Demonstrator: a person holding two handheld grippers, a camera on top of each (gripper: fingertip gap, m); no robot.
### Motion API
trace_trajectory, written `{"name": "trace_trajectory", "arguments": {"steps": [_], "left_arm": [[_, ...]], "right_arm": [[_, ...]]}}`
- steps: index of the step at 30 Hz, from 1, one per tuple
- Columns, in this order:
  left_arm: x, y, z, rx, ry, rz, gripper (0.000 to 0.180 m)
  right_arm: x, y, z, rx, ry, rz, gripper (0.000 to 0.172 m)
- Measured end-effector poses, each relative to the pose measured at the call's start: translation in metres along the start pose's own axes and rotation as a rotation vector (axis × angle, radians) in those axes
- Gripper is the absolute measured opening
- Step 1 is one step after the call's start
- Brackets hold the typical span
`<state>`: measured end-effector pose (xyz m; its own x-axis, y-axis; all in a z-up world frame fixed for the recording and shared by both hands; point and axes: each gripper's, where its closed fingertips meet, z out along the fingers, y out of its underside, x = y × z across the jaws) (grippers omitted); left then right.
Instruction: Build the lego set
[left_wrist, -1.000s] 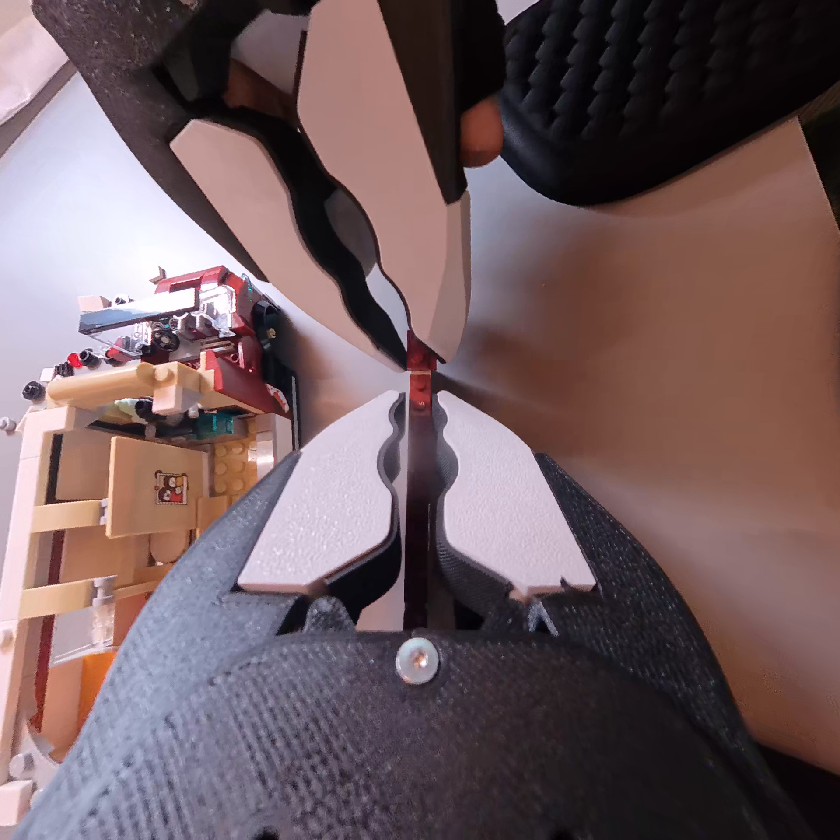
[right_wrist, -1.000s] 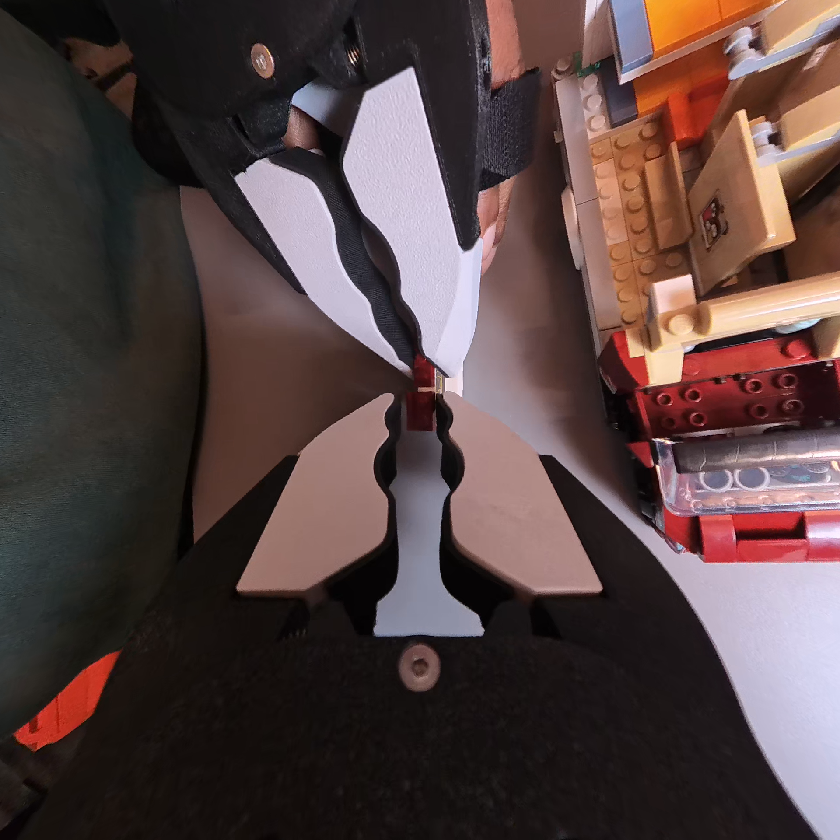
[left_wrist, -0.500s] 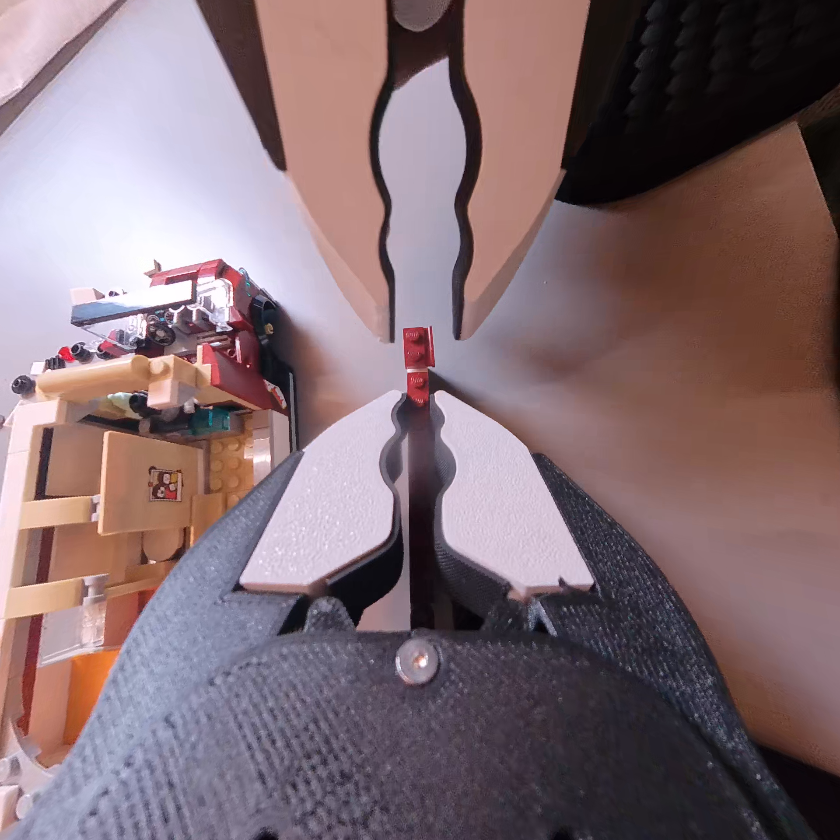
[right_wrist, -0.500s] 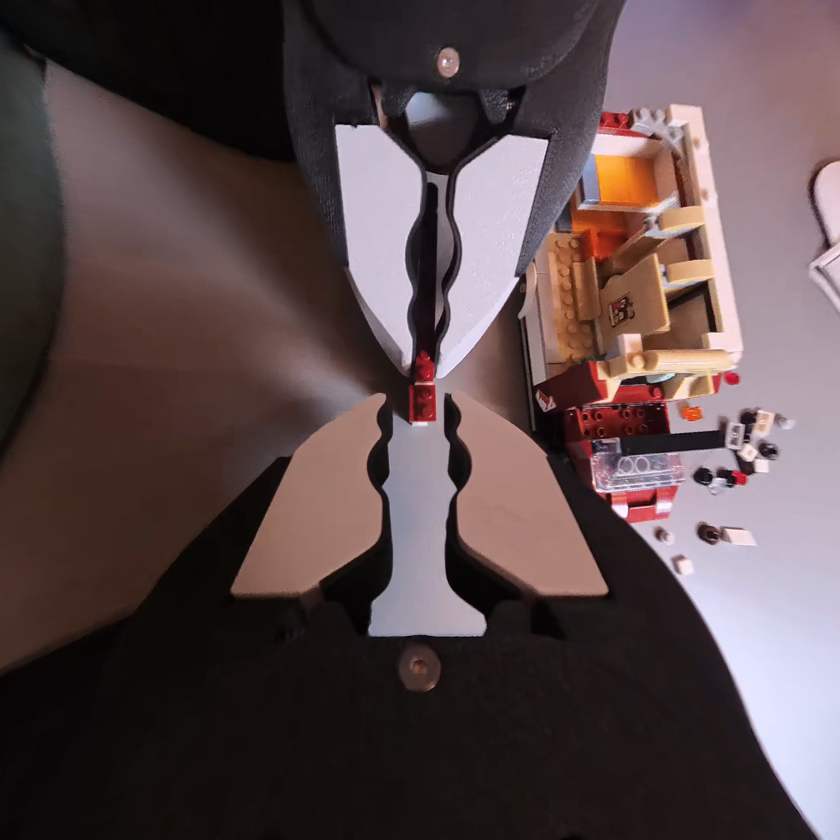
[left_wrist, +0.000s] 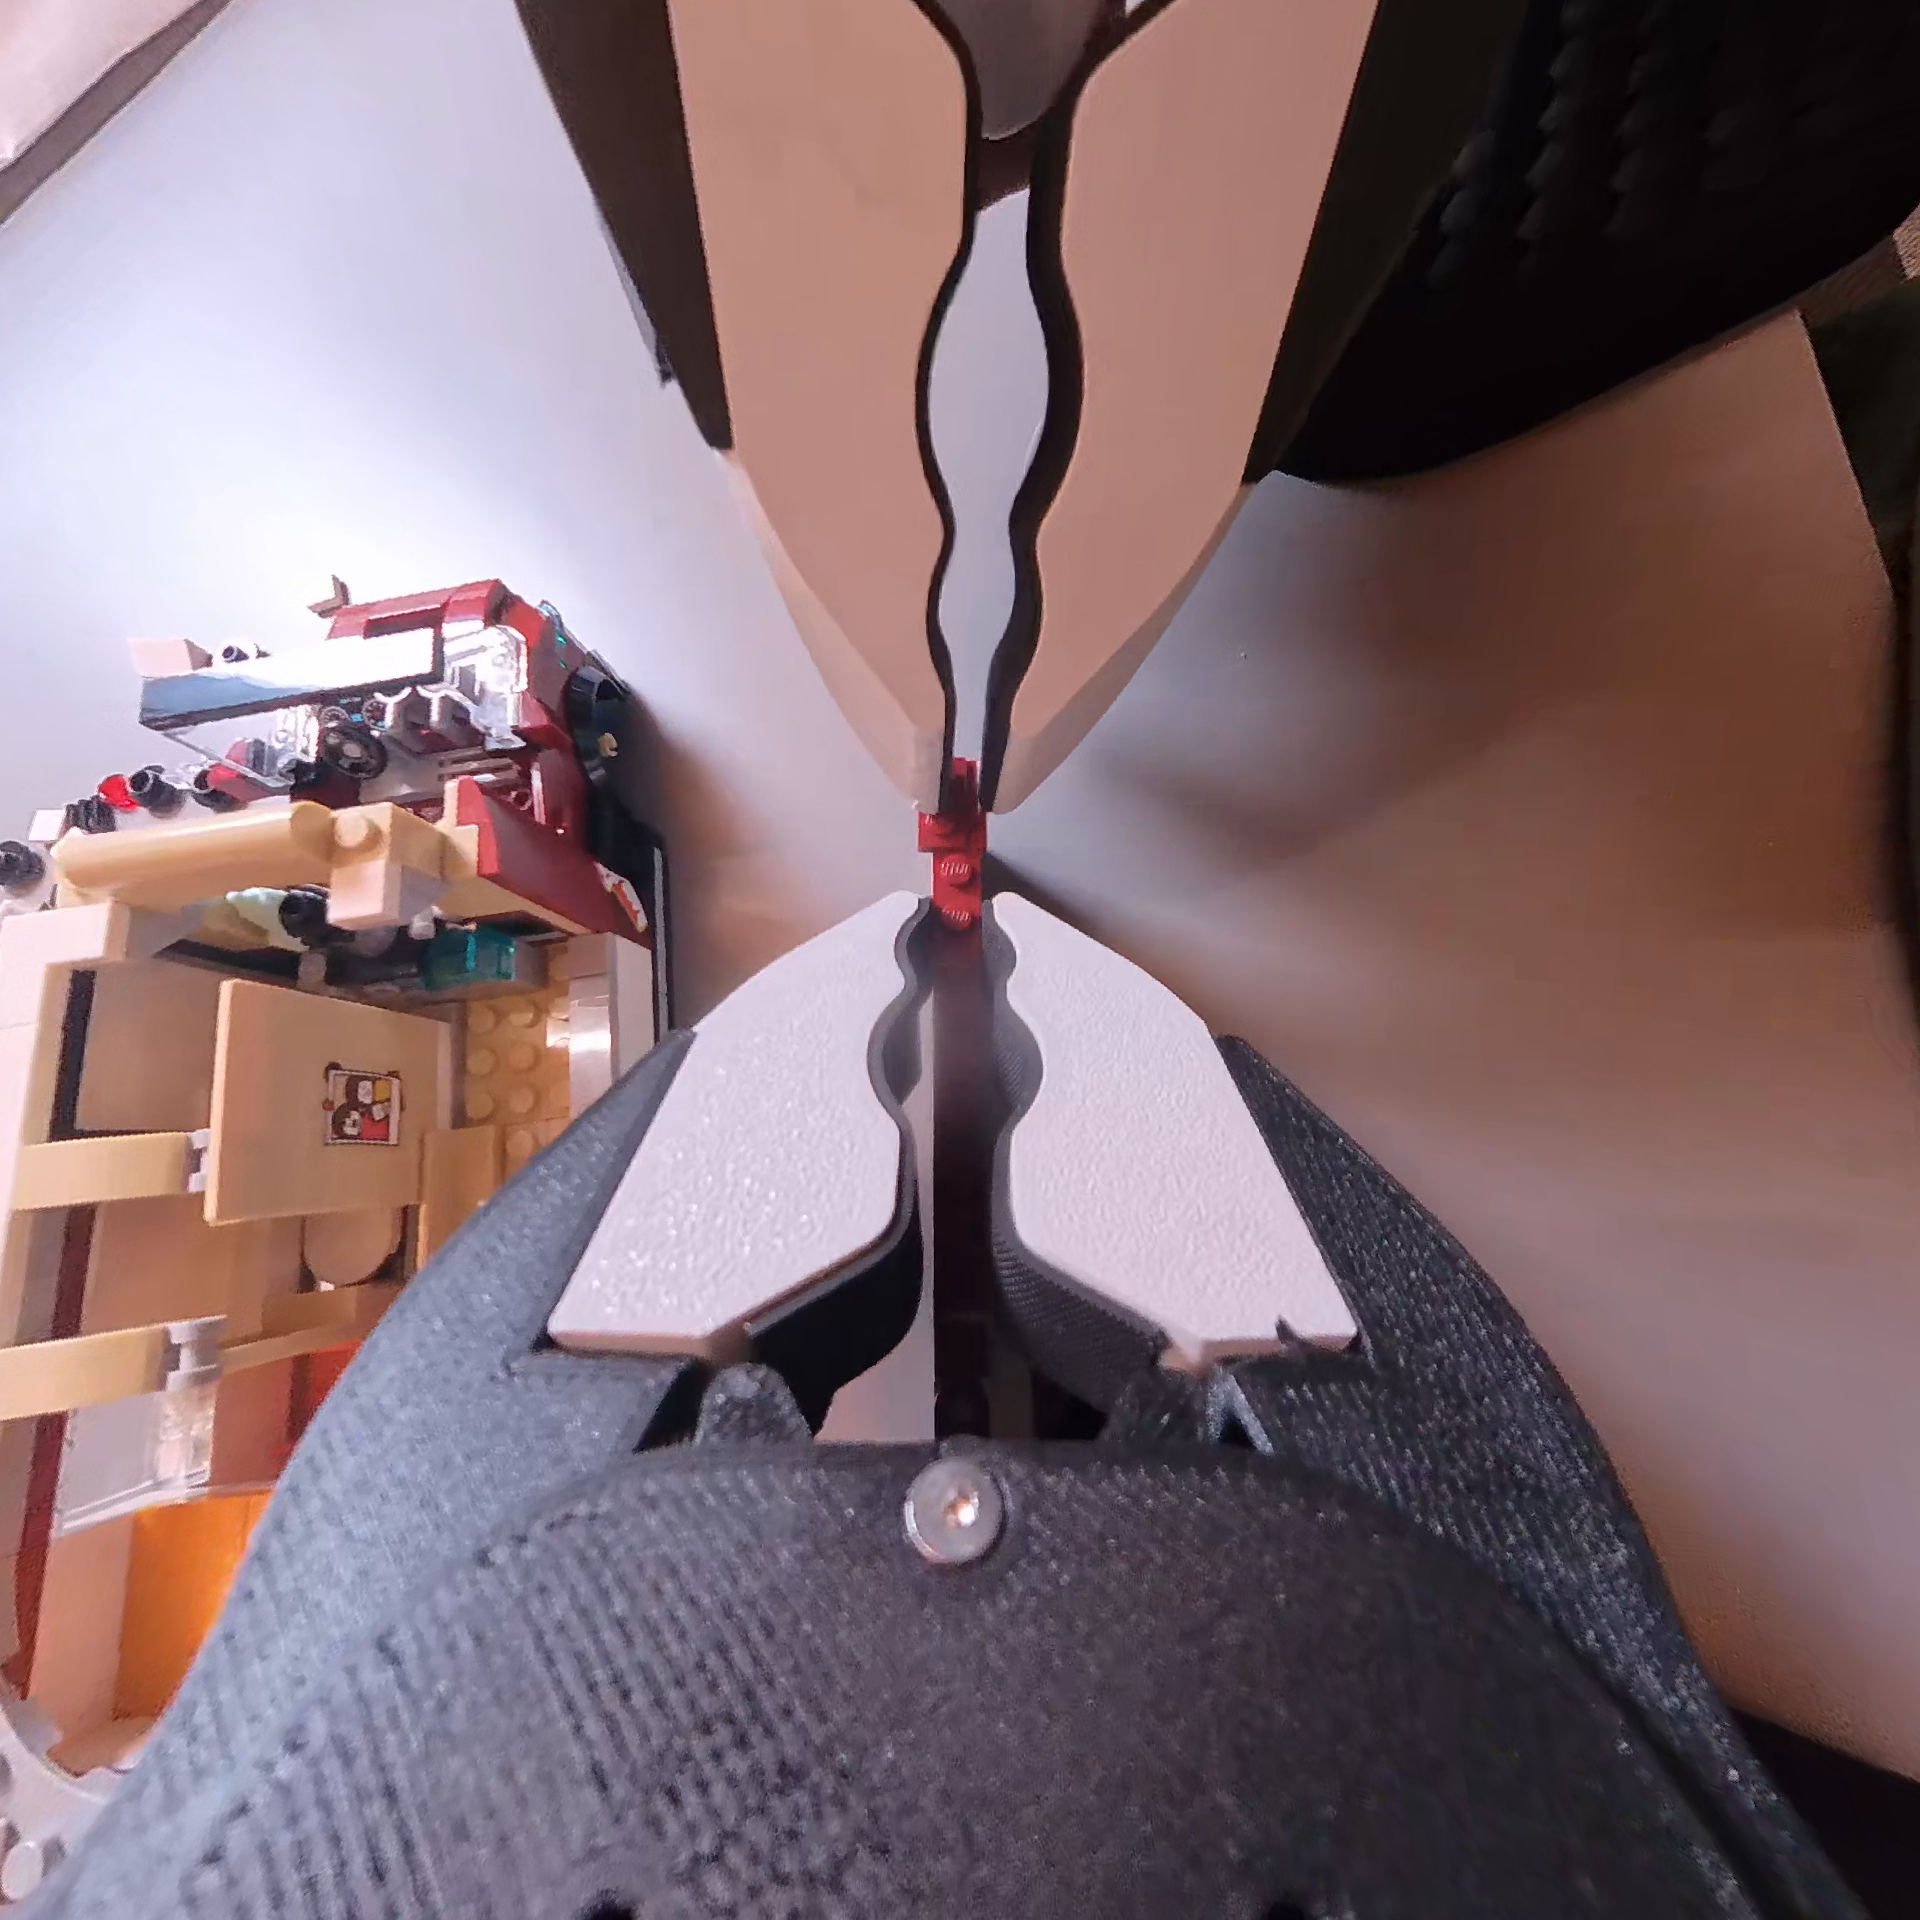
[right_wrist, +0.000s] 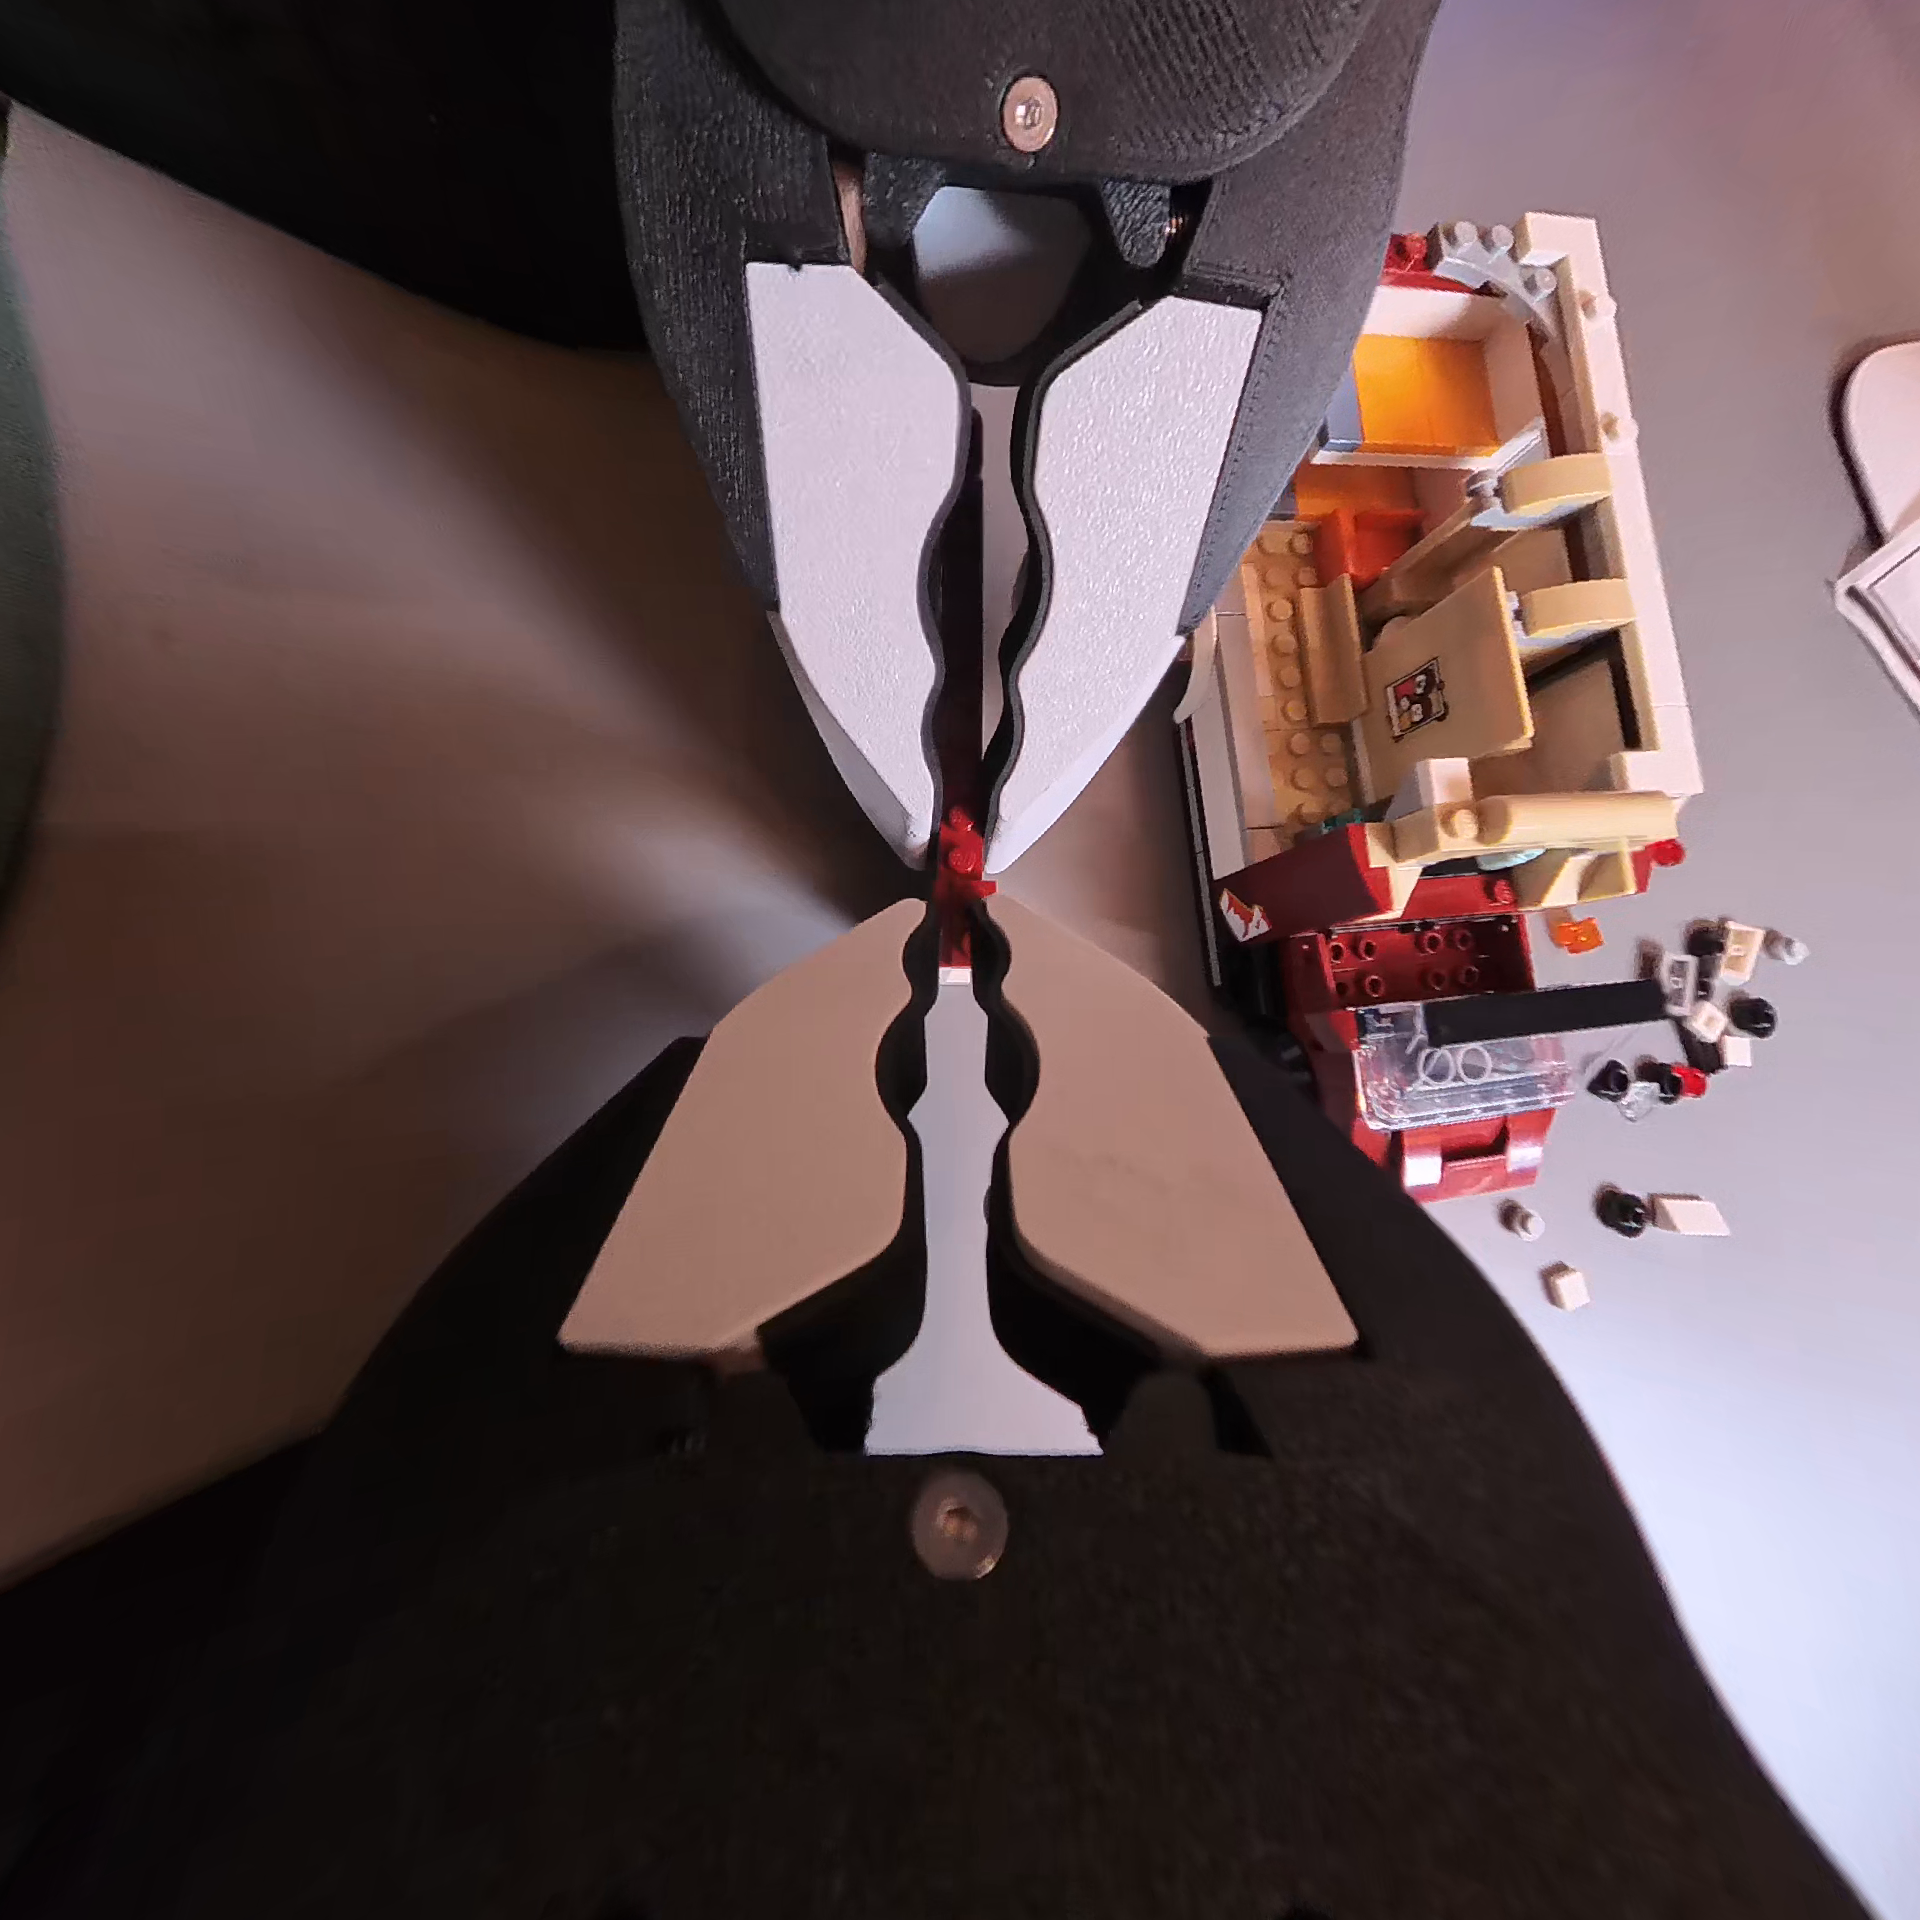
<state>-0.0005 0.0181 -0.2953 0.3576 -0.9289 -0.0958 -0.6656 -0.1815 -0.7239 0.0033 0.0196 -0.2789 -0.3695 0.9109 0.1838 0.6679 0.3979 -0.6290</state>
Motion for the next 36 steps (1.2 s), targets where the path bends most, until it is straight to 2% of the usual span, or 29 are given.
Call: {"name": "trace_trajectory", "arguments": {"steps": [18, 23, 26, 30, 33, 36], "left_arm": [[-0.0029, 0.0008, 0.0005, 0.007, 0.04, -0.073, 0.009], [-0.0028, 0.0008, 0.0006, 0.011, 0.048, -0.087, 0.009], [-0.0028, 0.0007, 0.0007, 0.017, 0.049, -0.092, 0.009], [-0.0025, 0.0, 0.0009, 0.029, 0.054, -0.097, 0.009], [-0.002, -0.0004, 0.0013, 0.027, 0.052, -0.084, 0.009], [-0.0022, -0.0006, 0.0015, 0.03, 0.059, -0.087, 0.008]], "right_arm": [[0.0024, 0.0028, 0.0022, -0.114, -0.195, 0.148, 0.005], [0.0029, 0.0037, 0.0026, -0.159, -0.207, 0.154, 0.005], [0.0028, 0.0037, 0.0026, -0.153, -0.205, 0.162, 0.005], [0.0017, 0.0028, 0.0014, -0.098, -0.156, 0.086, 0.005], [0.0046, -0.0003, -0.0054, 0.002, -0.111, 0.103, 0.029], [0.0033, 0.0076, 0.001, 0.03, -0.097, 0.129, 0.031]]}}
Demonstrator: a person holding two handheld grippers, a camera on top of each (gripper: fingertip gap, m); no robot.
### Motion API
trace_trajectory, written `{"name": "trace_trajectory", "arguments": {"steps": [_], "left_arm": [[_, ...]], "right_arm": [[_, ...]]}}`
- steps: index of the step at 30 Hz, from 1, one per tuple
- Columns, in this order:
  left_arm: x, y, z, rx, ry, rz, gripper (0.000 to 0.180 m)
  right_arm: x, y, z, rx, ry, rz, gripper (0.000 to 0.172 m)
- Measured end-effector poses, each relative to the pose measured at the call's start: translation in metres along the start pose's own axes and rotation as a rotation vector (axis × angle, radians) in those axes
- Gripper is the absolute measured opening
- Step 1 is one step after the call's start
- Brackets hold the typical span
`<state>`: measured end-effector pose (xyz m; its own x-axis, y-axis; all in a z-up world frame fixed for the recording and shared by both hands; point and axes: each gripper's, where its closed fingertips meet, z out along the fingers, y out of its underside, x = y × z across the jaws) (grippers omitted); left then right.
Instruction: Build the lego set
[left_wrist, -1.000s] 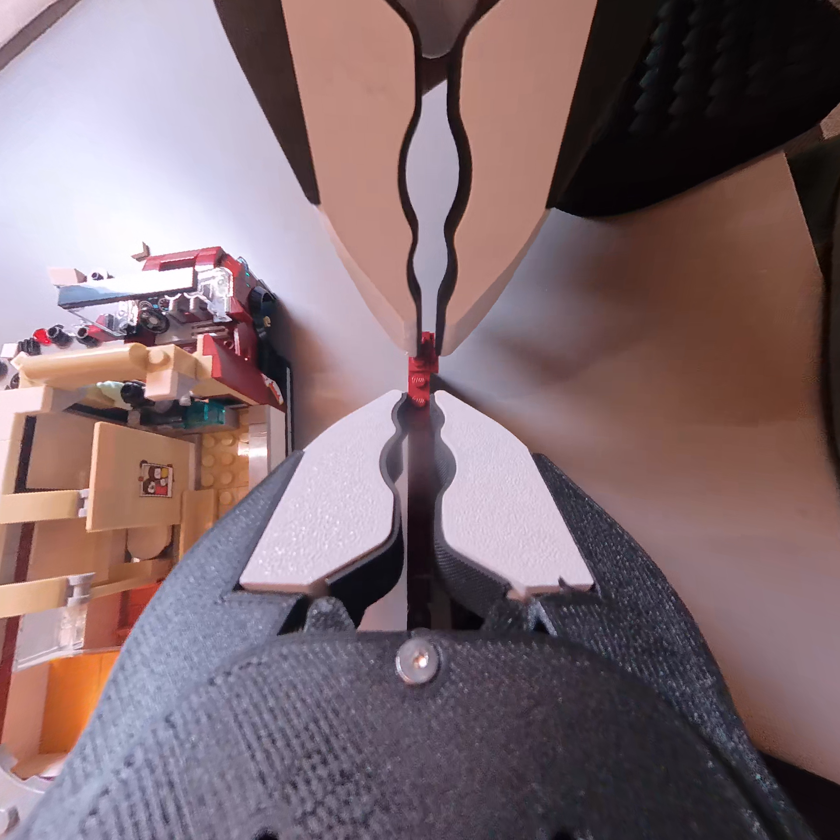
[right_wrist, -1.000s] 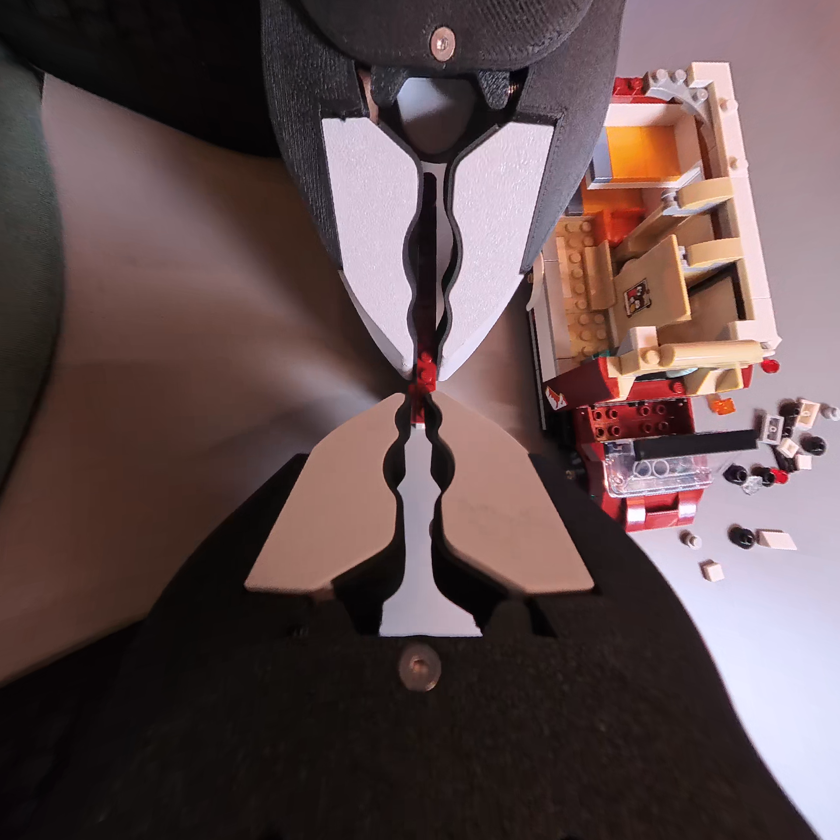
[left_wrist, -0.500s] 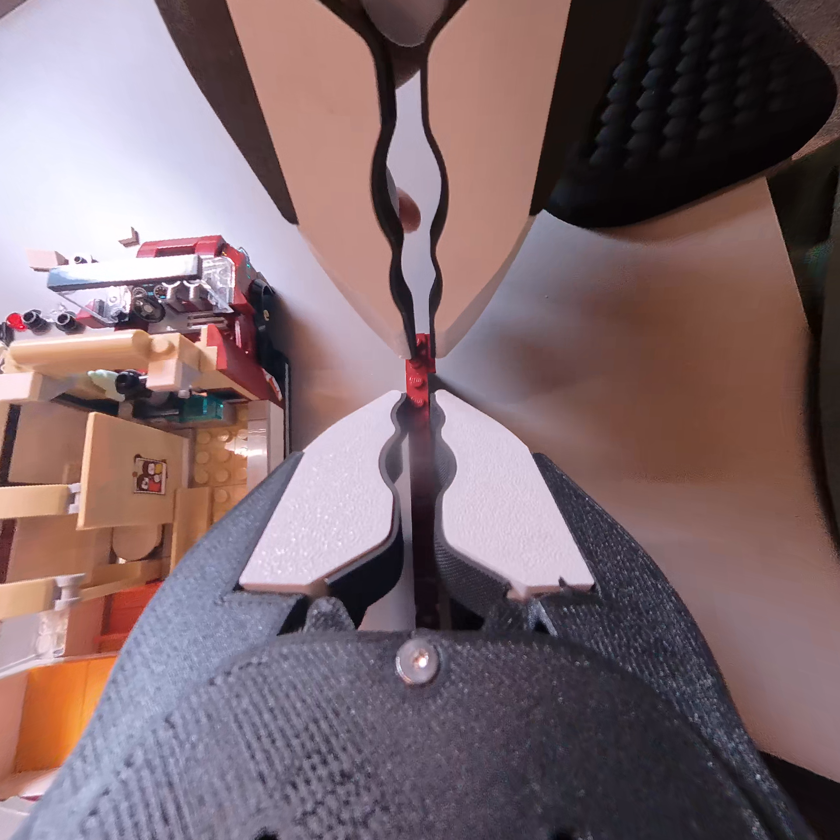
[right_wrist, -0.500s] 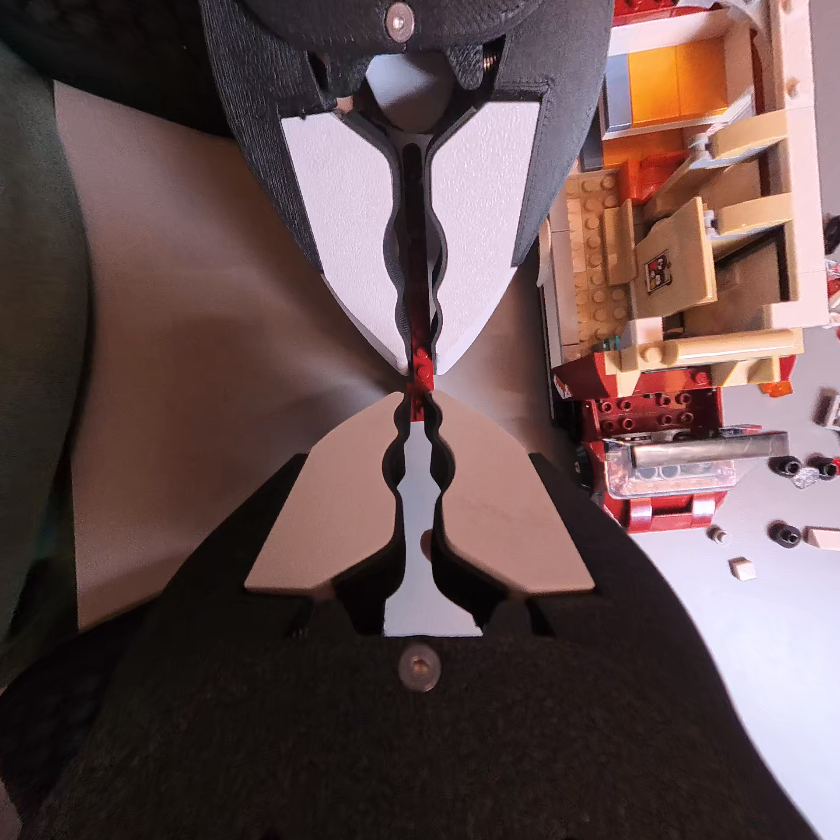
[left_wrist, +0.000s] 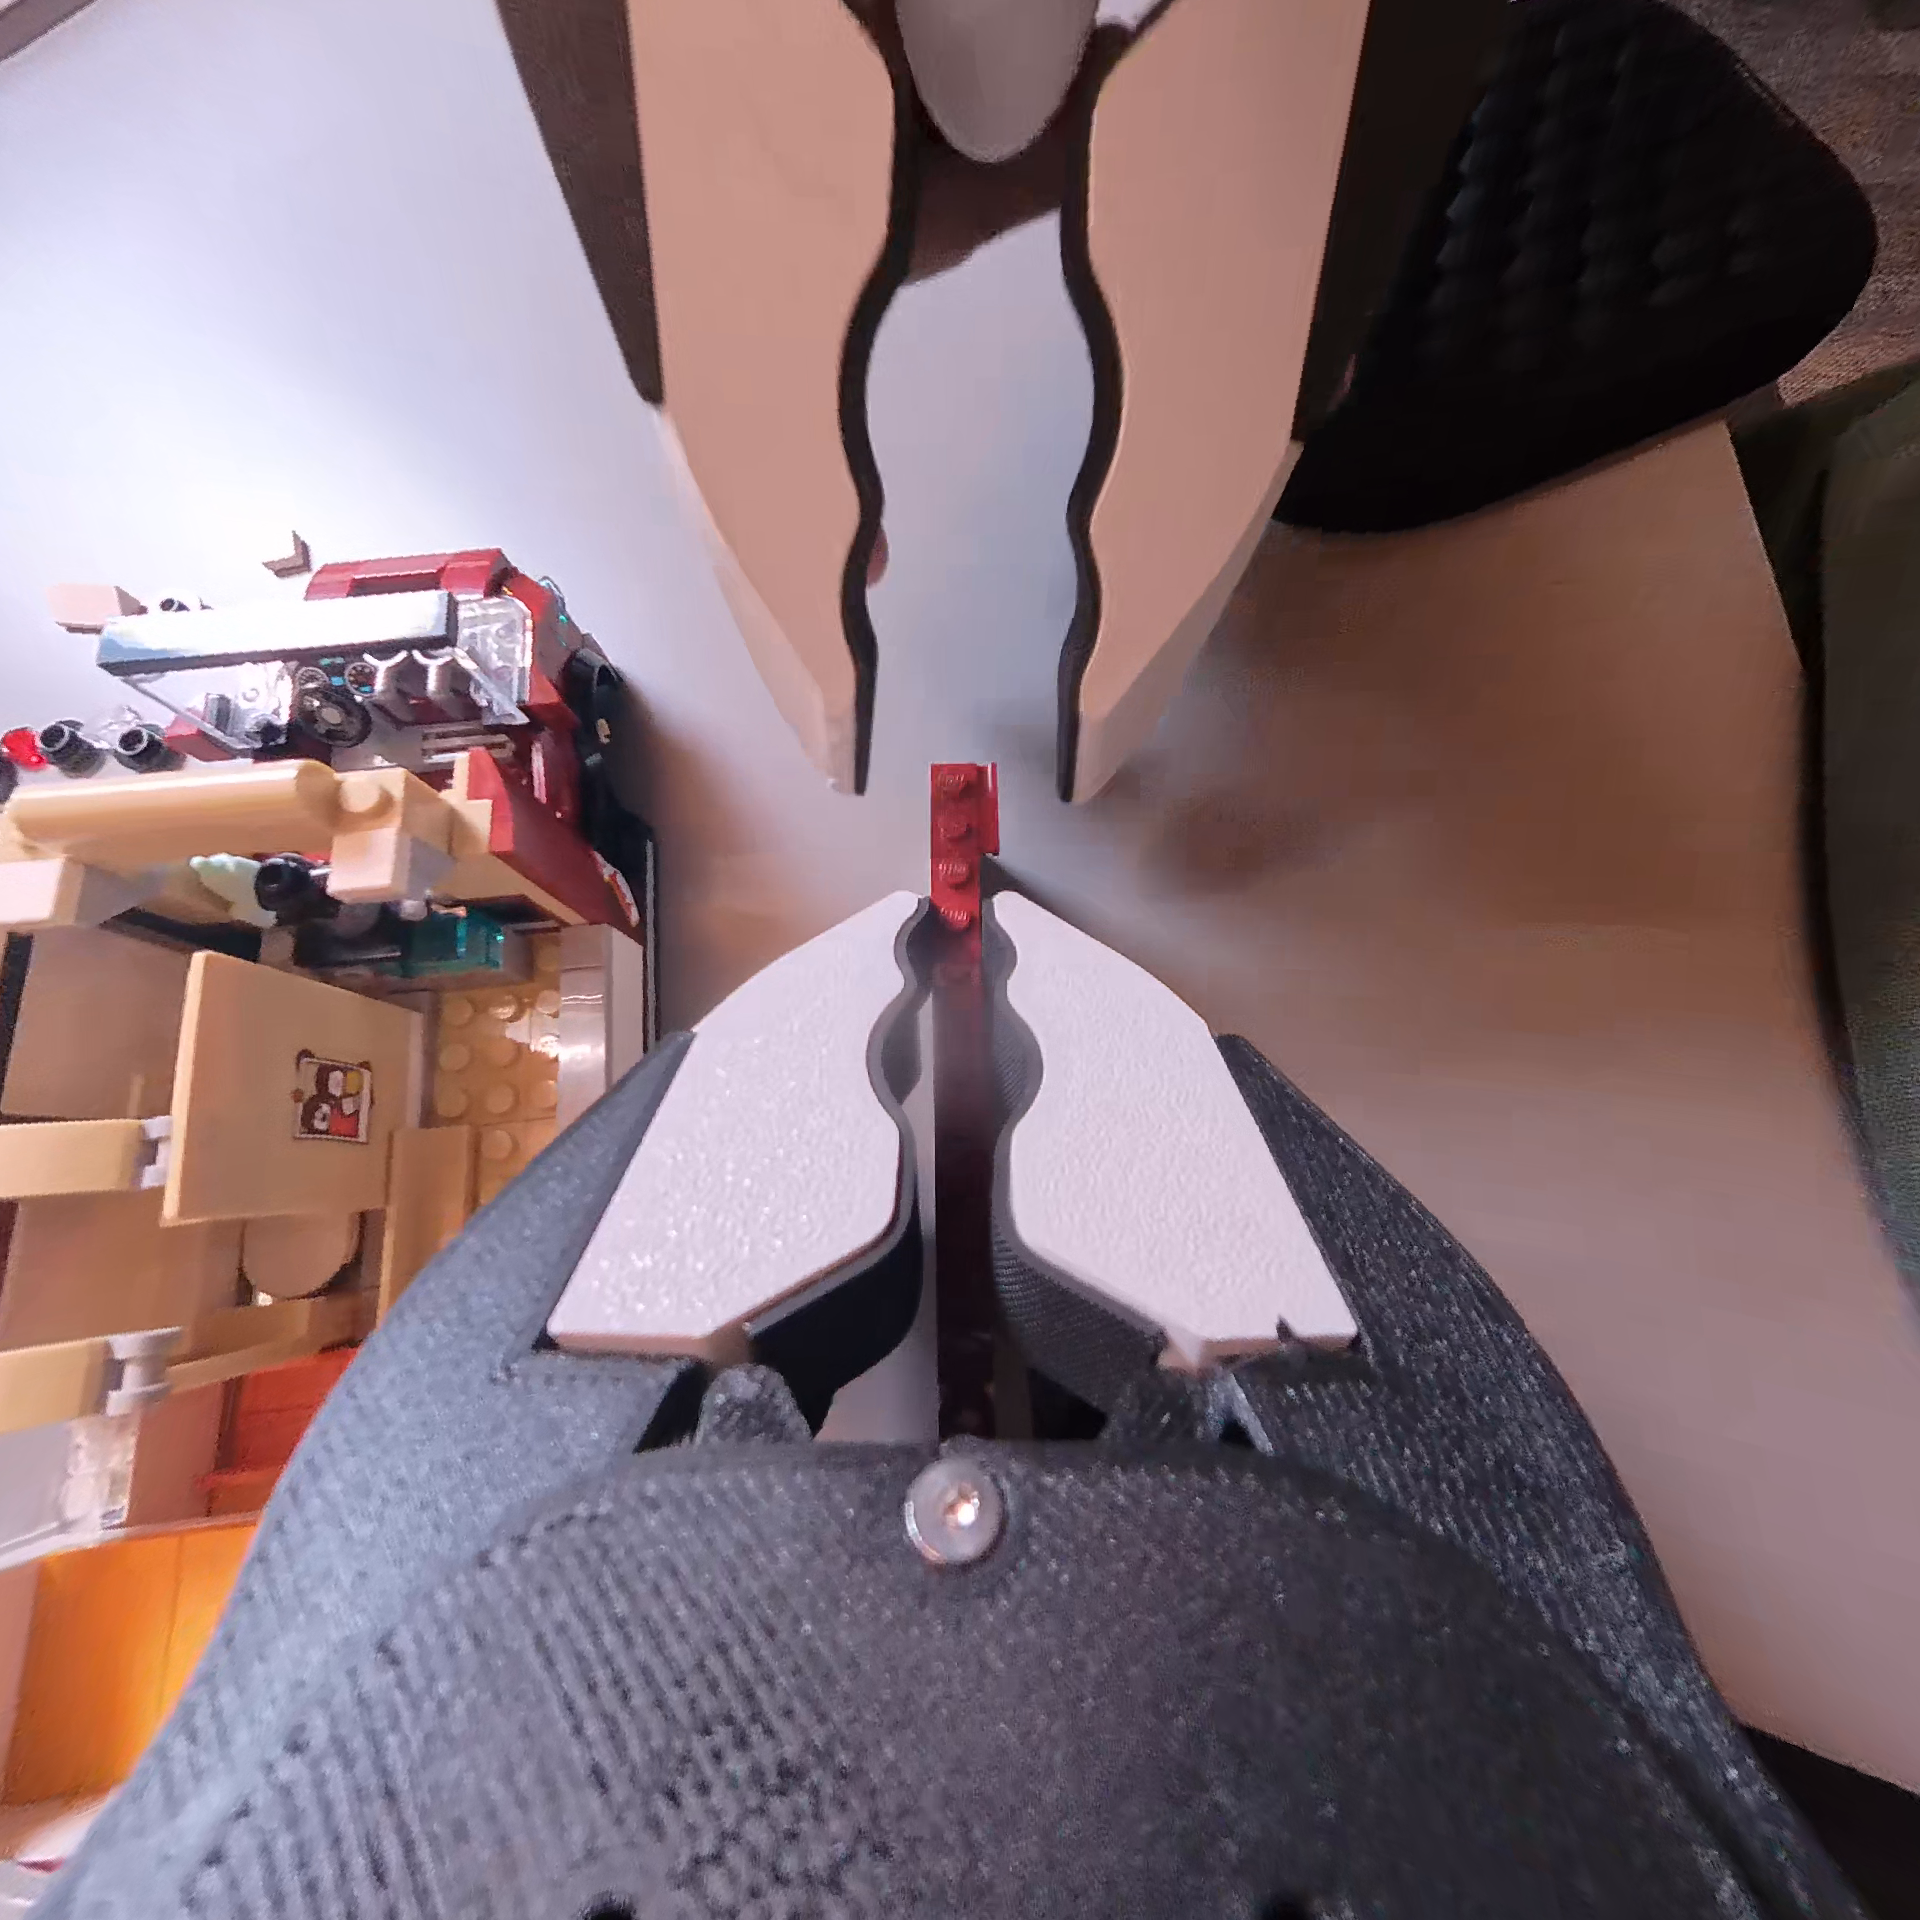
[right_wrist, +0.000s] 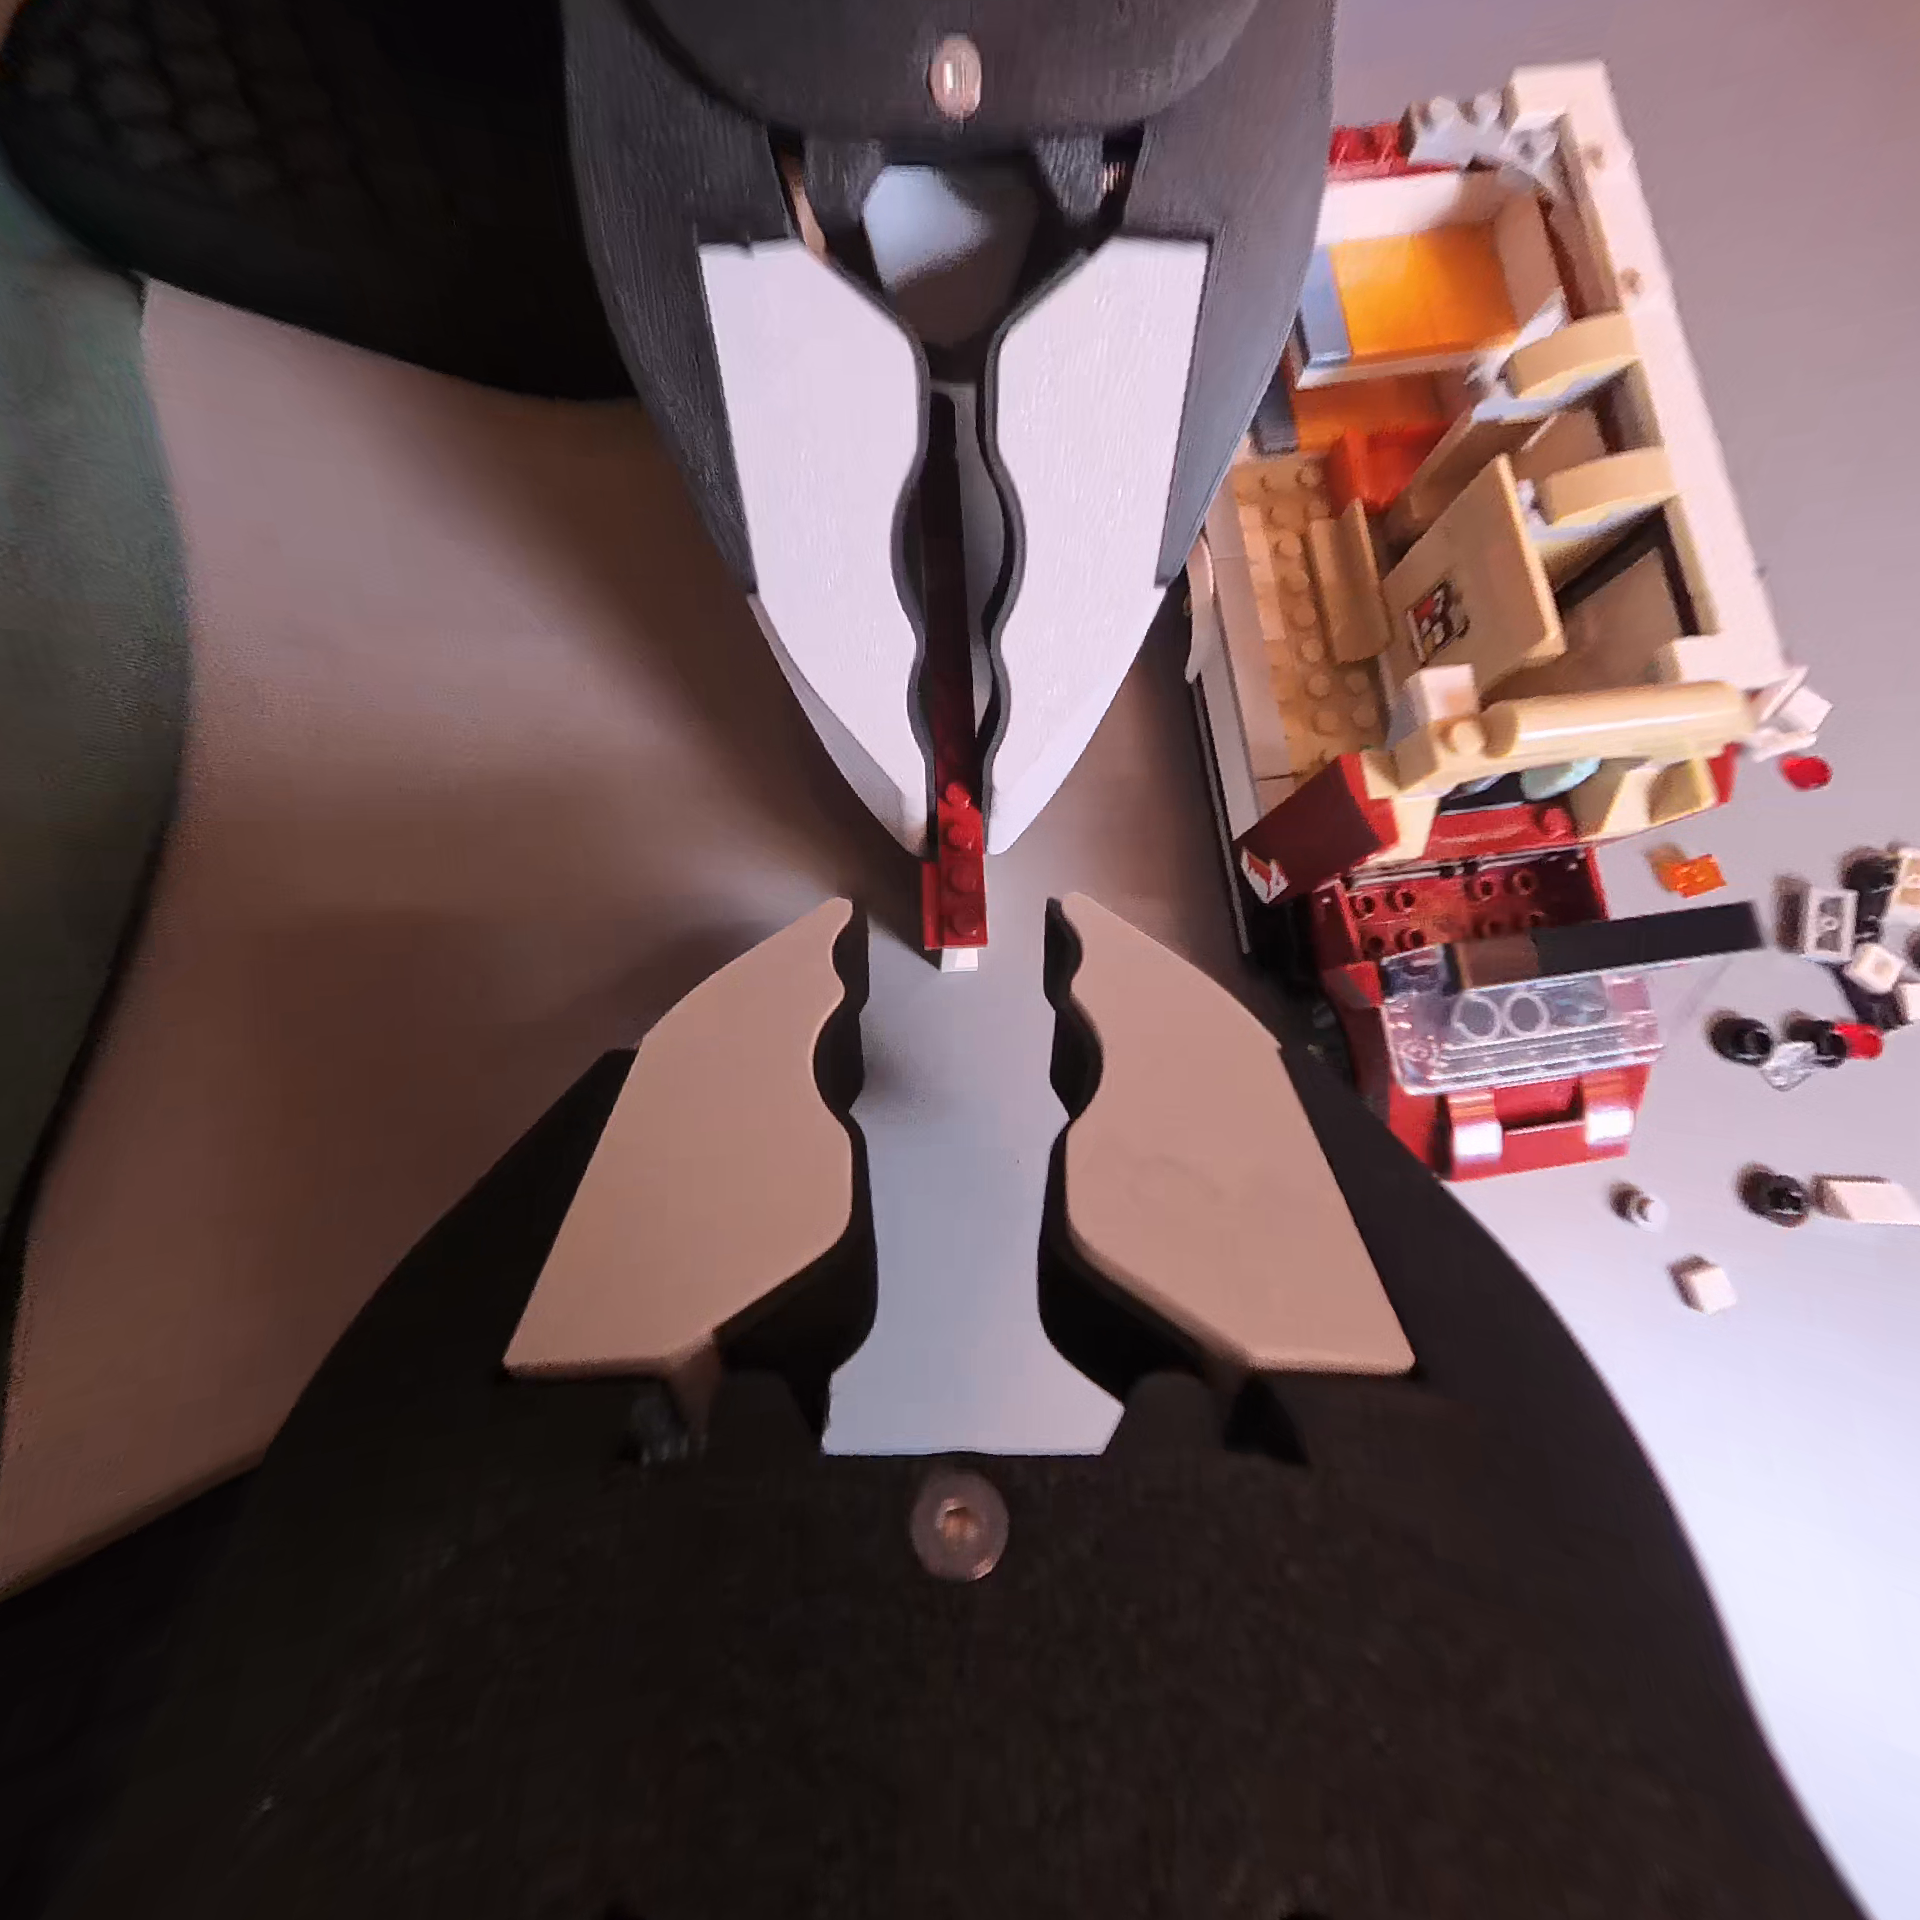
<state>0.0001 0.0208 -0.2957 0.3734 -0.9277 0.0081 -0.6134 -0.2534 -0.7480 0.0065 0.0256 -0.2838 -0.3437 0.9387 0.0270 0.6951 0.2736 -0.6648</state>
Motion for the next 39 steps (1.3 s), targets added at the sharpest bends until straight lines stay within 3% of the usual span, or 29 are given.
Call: {"name": "trace_trajectory", "arguments": {"steps": [4, 7, 14, 17, 23, 27, 31, 35, 39], "left_arm": [[0.0, 0.0, 0.0, 0.001, -0.005, 0.02, 0.009], [-0.003, -0.002, -0.011, 0.017, -0.026, 0.017, 0.028], [-0.004, 0.013, -0.028, 0.018, -0.124, 0.061, 0.042], [-0.005, 0.017, -0.023, -0.026, -0.245, 0.173, 0.049], [-0.004, 0.023, -0.017, -0.105, -0.349, 0.267, 0.056], [-0.008, 0.025, -0.015, -0.123, -0.381, 0.282, 0.044], [-0.007, 0.022, -0.02, -0.083, -0.361, 0.294, 0.043], [-0.006, 0.016, -0.032, -0.001, -0.307, 0.267, 0.043], [0.002, 0.014, -0.036, 0.038, -0.243, 0.268, 0.043]], "right_arm": [[0.001, 0.008, 0.014, 0.015, -0.017, 0.021, 0.013], [-0.001, 0.007, 0.013, 0.05, -0.077, 0.078, 0.011], [0.0, -0.002, -0.007, 0.184, -0.361, 0.497, 0.011], [-0.001, -0.003, -0.007, 0.211, -0.451, 0.68, 0.011], [0.009, -0.001, -0.007, 0.268, -0.491, 0.893, 0.011], [0.008, -0.007, -0.009, 0.319, -0.516, 0.943, 0.011], [0.006, -0.013, -0.013, 0.387, -0.424, 0.743, 0.013], [0.001, -0.025, -0.031, 0.485, -0.151, 0.266, 0.046], [-0.011, -0.03, -0.027, 0.382, 0.051, -0.12, 0.056]]}}
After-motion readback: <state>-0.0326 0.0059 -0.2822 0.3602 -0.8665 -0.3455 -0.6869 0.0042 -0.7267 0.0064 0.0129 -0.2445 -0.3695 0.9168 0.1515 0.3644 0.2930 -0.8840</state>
